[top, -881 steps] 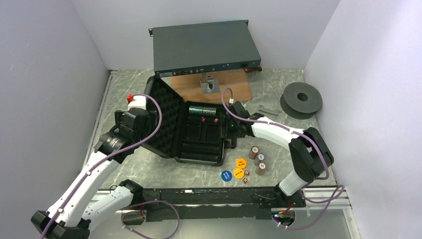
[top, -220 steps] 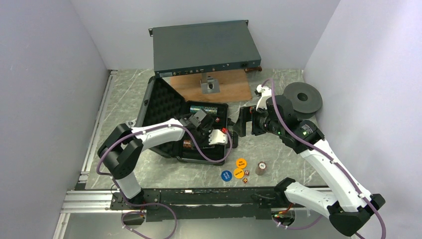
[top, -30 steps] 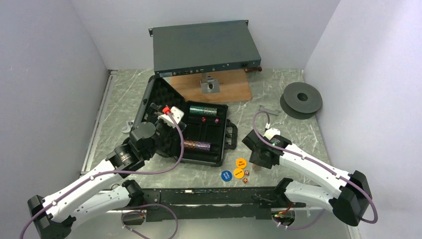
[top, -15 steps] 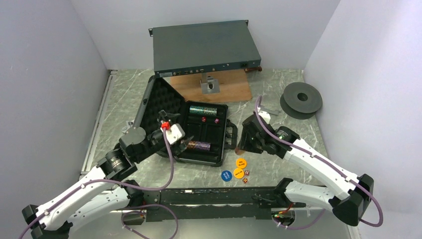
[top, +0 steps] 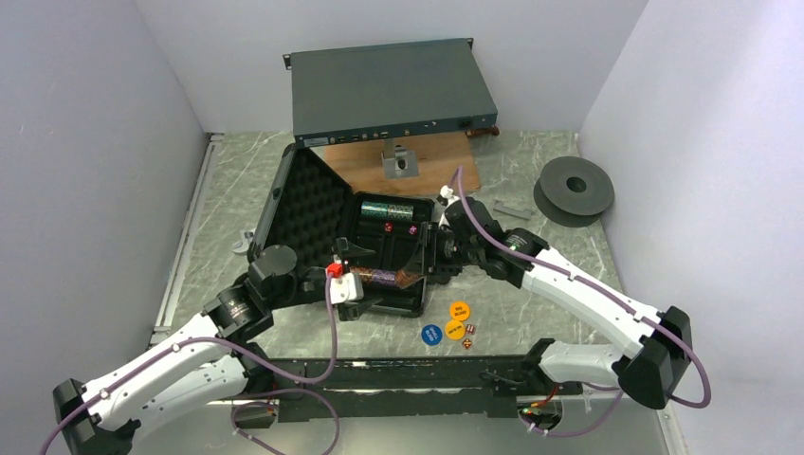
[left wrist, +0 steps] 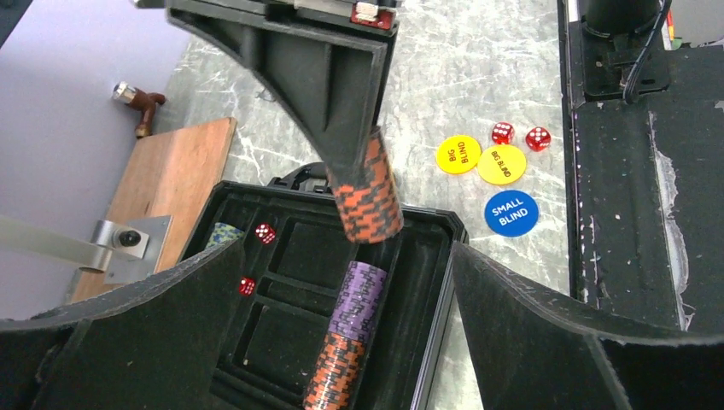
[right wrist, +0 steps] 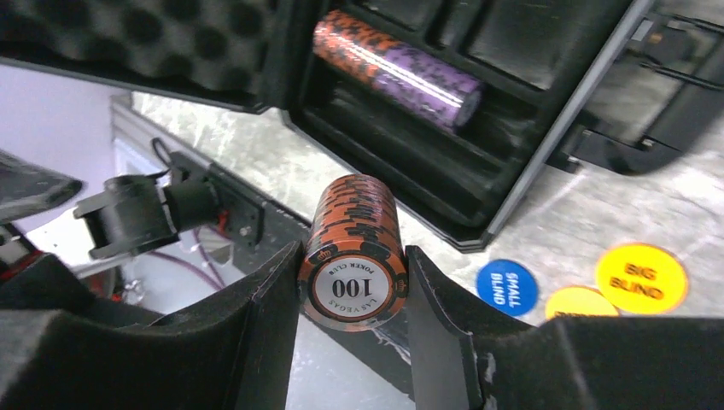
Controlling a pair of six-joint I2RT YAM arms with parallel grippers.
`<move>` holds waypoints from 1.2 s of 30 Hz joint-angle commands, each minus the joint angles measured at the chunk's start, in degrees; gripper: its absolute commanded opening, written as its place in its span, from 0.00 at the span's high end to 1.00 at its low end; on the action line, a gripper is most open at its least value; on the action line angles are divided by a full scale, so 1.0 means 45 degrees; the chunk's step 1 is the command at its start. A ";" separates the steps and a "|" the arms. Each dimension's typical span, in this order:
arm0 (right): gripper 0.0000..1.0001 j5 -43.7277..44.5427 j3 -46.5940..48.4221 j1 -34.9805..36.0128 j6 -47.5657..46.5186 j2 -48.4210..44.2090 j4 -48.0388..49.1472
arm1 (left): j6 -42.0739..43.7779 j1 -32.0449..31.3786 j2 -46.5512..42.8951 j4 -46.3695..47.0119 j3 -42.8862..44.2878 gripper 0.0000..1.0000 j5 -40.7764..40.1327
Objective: Pack up texas hold em set
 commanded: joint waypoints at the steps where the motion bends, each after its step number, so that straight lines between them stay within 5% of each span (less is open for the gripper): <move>1: 1.00 -0.1822 0.1048 0.0208 -0.0095 0.0148 0.2705 | 0.0044 -0.0052 0.0395 0.0581 0.0268 0.03 0.0461; 14: 1.00 -0.2007 0.1686 0.0832 -0.0491 0.0569 0.3596 | -0.0892 -0.0036 0.1129 0.0864 0.0507 0.06 -0.0985; 24: 1.00 -0.2573 0.1345 0.1015 -0.0383 0.0390 0.4668 | -0.1851 -0.0035 0.1737 0.0985 0.0932 0.22 -0.2624; 29: 1.00 -0.2950 0.1092 0.1132 -0.0187 0.0404 0.5293 | -0.1896 -0.0026 0.1418 0.1447 0.0650 0.43 -0.2739; 34: 1.00 -0.3020 0.0984 0.1235 -0.0098 0.0435 0.5544 | -0.1722 -0.0034 0.1481 0.1287 0.0751 0.92 -0.2824; 36: 1.00 -0.2992 0.1002 0.1252 -0.0148 0.0431 0.5531 | -0.1727 -0.0039 0.1503 0.1274 0.0742 1.00 -0.2945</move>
